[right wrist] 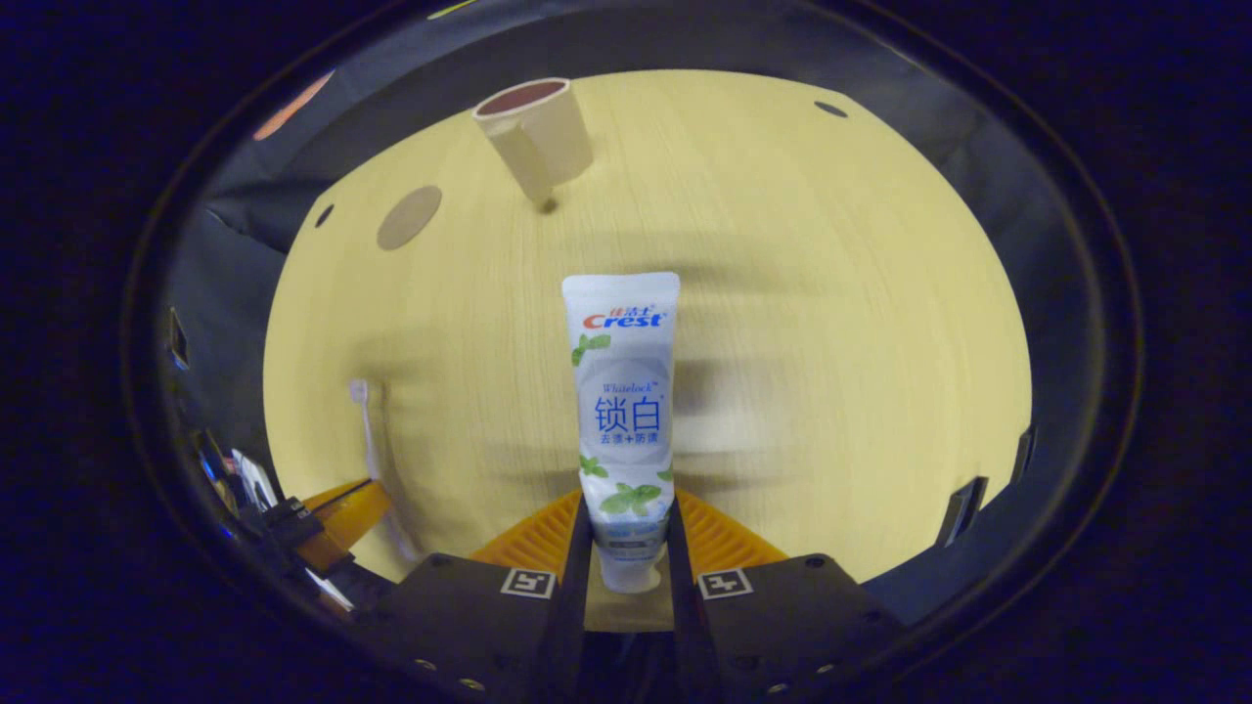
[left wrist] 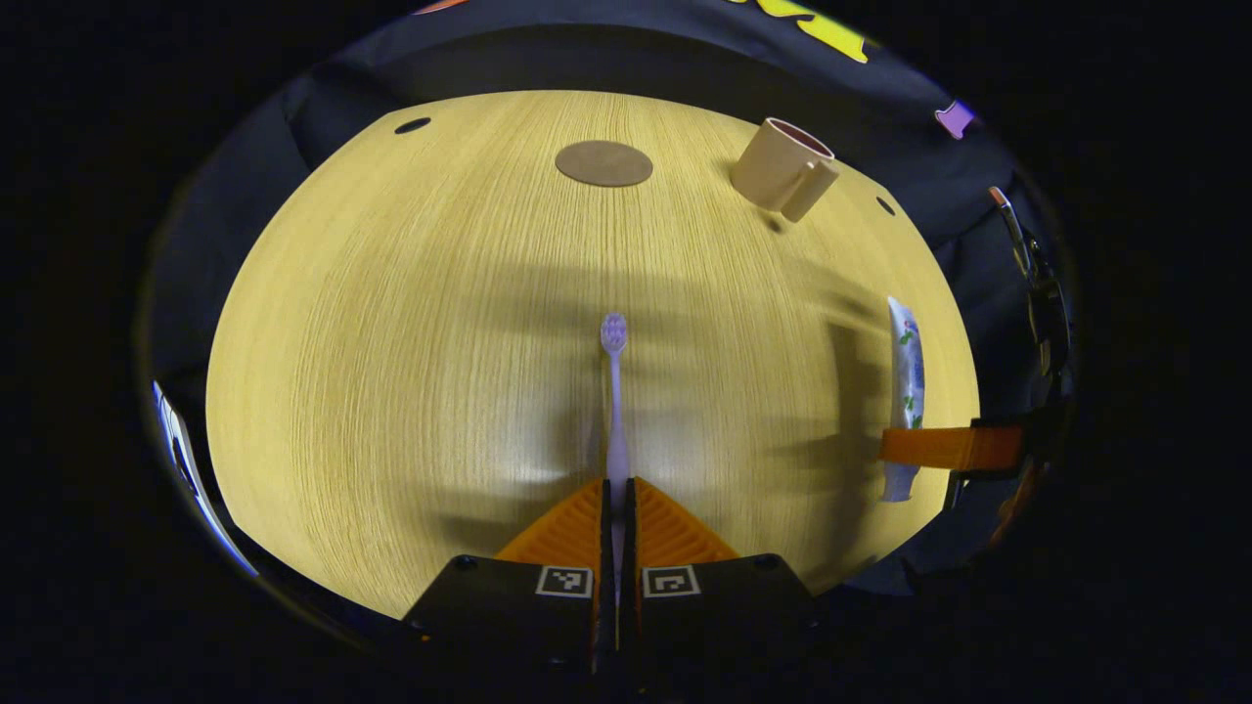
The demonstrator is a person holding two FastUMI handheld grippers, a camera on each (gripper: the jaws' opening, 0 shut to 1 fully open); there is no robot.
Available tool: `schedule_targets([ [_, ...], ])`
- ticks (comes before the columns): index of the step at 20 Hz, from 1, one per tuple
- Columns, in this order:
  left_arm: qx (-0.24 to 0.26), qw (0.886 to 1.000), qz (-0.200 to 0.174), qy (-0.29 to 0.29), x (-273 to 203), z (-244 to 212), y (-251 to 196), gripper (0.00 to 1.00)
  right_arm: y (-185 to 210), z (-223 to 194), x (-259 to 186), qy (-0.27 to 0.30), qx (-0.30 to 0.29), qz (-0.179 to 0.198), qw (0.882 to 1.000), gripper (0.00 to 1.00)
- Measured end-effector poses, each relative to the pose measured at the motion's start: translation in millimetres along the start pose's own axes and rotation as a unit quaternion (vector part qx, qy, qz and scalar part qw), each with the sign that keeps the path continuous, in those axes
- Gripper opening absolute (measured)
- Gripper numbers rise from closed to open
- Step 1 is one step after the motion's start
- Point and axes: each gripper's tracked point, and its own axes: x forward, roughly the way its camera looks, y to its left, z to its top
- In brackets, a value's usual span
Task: Put the toothbrush and toothpaste on the desktop into the cup, then pick up the cup and place it on the coaster on the desktop.
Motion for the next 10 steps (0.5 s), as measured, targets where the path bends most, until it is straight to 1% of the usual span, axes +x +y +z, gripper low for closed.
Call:
schedule_targets([
  [3, -0.001, 1.000, 0.001, -0.013, -8, 10, -2, 0.05, 9, 34, -16, -0.045, 0.003, 0.015, 0.999, 0.36],
  [6, -0.001, 1.000, 0.005, -0.031, -17, 19, -2, 0.05, 16, 71, -39, -0.093, 0.002, 0.026, 0.995, 0.36],
  [8, -0.005, 0.999, 0.011, -0.046, -25, 27, 0, 0.05, 23, 106, -55, -0.141, -0.008, 0.032, 0.989, 0.36],
  [10, -0.012, 0.998, 0.017, -0.063, -34, 35, 2, 0.05, 30, 148, -69, -0.197, -0.032, 0.026, 0.979, 0.36],
])
